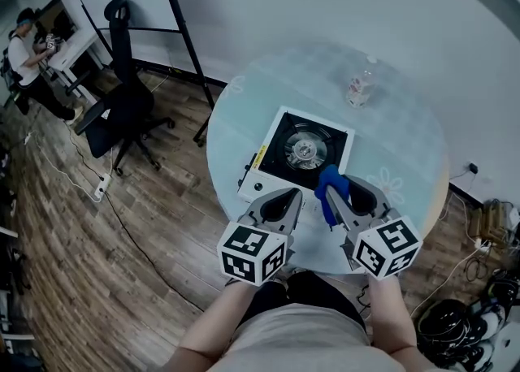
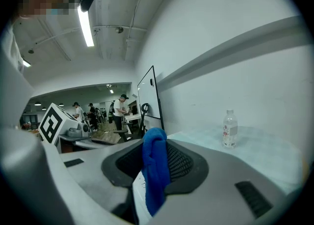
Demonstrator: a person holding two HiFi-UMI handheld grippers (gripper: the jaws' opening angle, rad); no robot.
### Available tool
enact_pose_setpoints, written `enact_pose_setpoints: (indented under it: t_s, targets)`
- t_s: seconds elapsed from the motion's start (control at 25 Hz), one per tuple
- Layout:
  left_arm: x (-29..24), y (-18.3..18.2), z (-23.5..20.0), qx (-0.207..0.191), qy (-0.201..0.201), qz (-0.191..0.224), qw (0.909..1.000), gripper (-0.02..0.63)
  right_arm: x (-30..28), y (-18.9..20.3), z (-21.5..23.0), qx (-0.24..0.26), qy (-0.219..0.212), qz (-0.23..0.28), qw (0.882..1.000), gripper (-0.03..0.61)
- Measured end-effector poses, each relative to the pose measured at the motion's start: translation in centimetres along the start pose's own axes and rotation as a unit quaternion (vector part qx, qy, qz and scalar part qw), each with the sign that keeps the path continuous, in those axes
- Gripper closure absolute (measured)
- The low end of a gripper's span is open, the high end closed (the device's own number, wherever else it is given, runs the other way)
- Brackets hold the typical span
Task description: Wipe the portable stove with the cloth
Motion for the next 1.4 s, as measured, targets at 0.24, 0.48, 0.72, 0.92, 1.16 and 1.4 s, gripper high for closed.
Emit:
enact_pose_setpoints:
  t_s: [0.24, 0.48, 0.72, 0.92, 1.16, 1.4]
  targets:
    - [-3.3, -1.7, -1.1, 0.008, -0.014, 0.008, 0.9998, 0.595, -1.7, -2.0, 4.4, 0.012, 0.002, -0.006, 1.000, 0.453]
    - [-5.9, -2.6, -3.0, 0.030, -0.032, 0.009, 0.9990, 0.595, -4.3, -2.8, 7.7, 0.018, -0.006, -0.024, 1.000, 0.454]
    - [-8.0, -3.5, -4.1, 0.037, -0.034, 0.006, 0.9987, 0.595, -6.2, -4.0, 9.8, 0.036, -0.019, -0.038, 0.998, 0.454]
    - [-9.7, -4.4, -5.3, 0.045, -0.042, 0.009, 0.9981, 0.595, -7.7, -5.4, 12.0, 0.059, -0.030, -0.048, 0.997, 0.454]
    - [-11.7, -5.2, -6.5, 0.049, -0.050, 0.012, 0.9975, 0.595, -9.1, -6.8, 14.6, 0.084, -0.038, -0.062, 0.994, 0.454]
    - [-12.9, -5.7, -7.2, 0.051, -0.058, 0.013, 0.9969, 0.595, -10.8, -7.6, 17.2, 0.112, -0.053, -0.081, 0.989, 0.454]
Point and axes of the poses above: the fingertips, and each gripper's own axes: x backward along the fingers, z to its right, y out of its underside, the point moved 6 cm from there along x, backward along the fingers, and after that the axes turned 8 degrees about -y, right-handed, at the moved point
